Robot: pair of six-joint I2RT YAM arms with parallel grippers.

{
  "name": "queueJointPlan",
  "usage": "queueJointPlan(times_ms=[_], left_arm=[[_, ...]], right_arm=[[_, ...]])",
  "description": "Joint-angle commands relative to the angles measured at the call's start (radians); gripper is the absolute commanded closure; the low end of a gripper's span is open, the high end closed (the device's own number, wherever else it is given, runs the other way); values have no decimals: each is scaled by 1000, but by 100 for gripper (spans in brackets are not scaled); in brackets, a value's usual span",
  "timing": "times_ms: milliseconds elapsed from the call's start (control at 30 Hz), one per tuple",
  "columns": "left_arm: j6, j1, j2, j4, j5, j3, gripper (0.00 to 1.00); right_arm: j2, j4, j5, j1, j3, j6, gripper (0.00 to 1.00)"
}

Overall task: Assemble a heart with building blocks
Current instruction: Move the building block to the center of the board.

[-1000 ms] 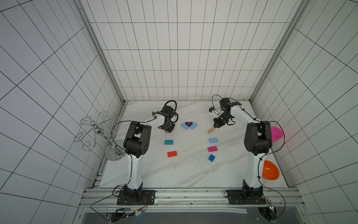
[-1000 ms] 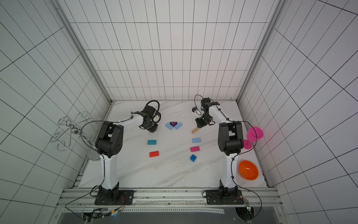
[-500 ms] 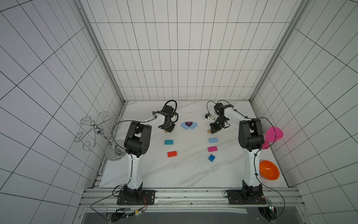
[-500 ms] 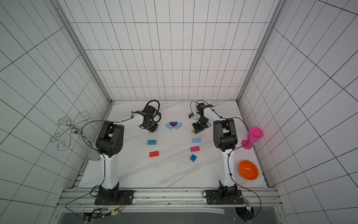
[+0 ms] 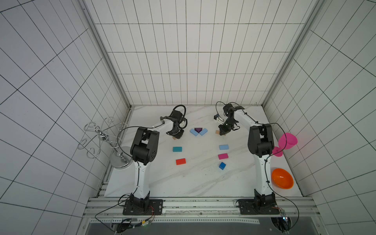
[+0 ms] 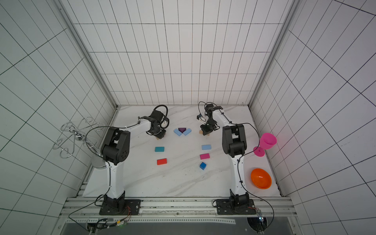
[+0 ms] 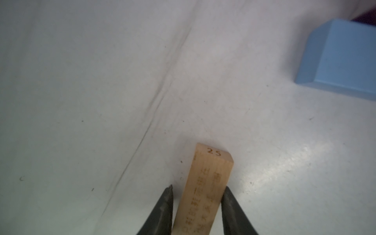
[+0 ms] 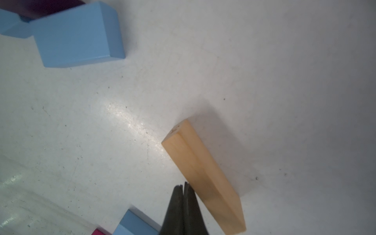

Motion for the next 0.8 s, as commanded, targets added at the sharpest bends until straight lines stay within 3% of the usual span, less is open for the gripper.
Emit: queueJointPlan(times_ms=[0, 533, 767], left_arm=[[6, -1, 55, -44, -21, -14, 62], [9, -11, 60, -46, -31, -25, 62], [10, -11, 63, -50, -40, -20, 62]], right_arm=[[12, -3, 35, 3, 42, 23, 100], [52, 98, 77, -51, 81, 126, 100], [5, 183, 57, -55, 48, 153, 95]])
